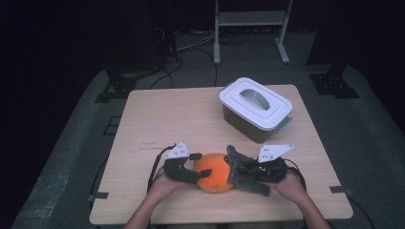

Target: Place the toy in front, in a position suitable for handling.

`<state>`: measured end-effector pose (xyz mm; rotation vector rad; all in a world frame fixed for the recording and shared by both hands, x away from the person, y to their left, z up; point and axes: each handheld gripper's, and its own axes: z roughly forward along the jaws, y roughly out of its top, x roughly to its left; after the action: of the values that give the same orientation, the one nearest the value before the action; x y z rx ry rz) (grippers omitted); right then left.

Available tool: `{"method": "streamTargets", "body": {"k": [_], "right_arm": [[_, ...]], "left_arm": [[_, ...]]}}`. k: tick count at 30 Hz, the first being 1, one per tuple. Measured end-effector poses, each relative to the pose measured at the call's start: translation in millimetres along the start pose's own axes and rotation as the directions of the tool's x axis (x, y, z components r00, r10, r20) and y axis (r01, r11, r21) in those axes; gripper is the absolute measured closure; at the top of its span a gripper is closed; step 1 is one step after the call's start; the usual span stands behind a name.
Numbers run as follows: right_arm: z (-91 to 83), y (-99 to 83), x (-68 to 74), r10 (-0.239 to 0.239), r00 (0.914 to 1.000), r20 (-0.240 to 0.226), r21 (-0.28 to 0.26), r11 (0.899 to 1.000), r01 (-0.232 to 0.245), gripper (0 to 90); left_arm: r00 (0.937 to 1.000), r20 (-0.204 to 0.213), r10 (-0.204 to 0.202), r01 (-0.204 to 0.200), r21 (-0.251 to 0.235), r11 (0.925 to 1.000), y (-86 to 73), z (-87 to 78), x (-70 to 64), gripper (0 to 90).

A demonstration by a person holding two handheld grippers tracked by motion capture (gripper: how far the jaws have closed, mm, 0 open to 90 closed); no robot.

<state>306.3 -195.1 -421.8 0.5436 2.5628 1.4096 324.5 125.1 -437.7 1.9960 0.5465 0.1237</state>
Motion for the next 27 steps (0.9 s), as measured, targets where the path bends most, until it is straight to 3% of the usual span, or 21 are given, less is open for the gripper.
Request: {"method": "streamTargets", "body": {"k": [1, 3, 7, 12, 14, 15, 16, 17, 21, 24, 27], "right_arm": [[-1.6, 0.4, -0.5, 0.005, 1.0, 0.002, -0.008, 1.0, -0.005, 75.2], [-4.7, 7.9, 3.5, 0.006, 0.9997, -0.023, -0.074, 0.997, -0.008, 75.1], [-1.1, 12.0, 6.9, -0.003, 0.9995, -0.031, -0.08, 0.997, 0.001, 75.0], [3.7, 4.9, 3.6, 0.0, 0.9986, -0.053, -0.046, 0.999, -0.003, 74.7], [2.7, 3.8, 4.8, 0.001, 0.9975, -0.071, -0.035, 0.999, -0.004, 74.6], [1.9, 5.0, 7.2, 0.008, 0.9955, -0.094, -0.043, 0.999, -0.012, 74.6], [1.9, 5.0, 7.2, 0.008, 0.9955, -0.094, -0.043, 0.999, -0.012, 74.6], [1.8, 9.5, 9.6, 0.005, 0.995, -0.1, -0.067, 0.998, -0.012, 74.7], [3.3, 13.4, 10.8, 0.002, 0.9959, -0.091, -0.076, 0.997, -0.009, 74.7], [3.4, 11.1, 8.7, 0.012, 0.9952, -0.097, -0.071, 0.997, -0.019, 74.6], [1.9, 8.0, 7.7, 0.013, 0.9956, -0.093, -0.033, 0.999, -0.016, 74.6]], "left_arm": [[0.9997, 0.014, 0.018, -0.018, 0.004, 0.9998, 0.1, 0.3, -1.3, 25.5], [0.9983, 0.031, 0.049, -0.049, 0.0, 0.9988, 0.1, 1.1, -4.1, 25.5], [0.9907, 0.046, 0.128, -0.128, 0.003, 0.9917, 1.6, 1.9, -11.3, 25.2], [0.9909, 0.062, 0.119, -0.119, -0.007, 0.9929, 6.4, -3.9, -9.6, 21.4], [0.993, 0.048, 0.108, -0.108, -0.01, 0.9942, 7.6, -4.9, -9.2, 17.9], [0.9911, 0.063, 0.117, -0.117, -0.003, 0.9932, 6.1, -2.8, -10.5, 18.6], [0.9911, 0.063, 0.117, -0.117, -0.003, 0.9932, 6.1, -2.8, -10.5, 20.5], [0.9881, 0.066, 0.139, -0.14, 0.007, 0.9902, 4.6, -0.7, -12.6, 21.1], [0.977, 0.09, 0.194, -0.196, 0.016, 0.9805, 4.4, -0.1, -17.2, 23.4], [0.9743, 0.1, 0.202, -0.205, 0.025, 0.9783, 3.7, -0.8, -17.3, 23.8], [0.9752, 0.088, 0.203, -0.207, 0.033, 0.9779, 6.1, -4.2, -15.6, 23.6]]}}
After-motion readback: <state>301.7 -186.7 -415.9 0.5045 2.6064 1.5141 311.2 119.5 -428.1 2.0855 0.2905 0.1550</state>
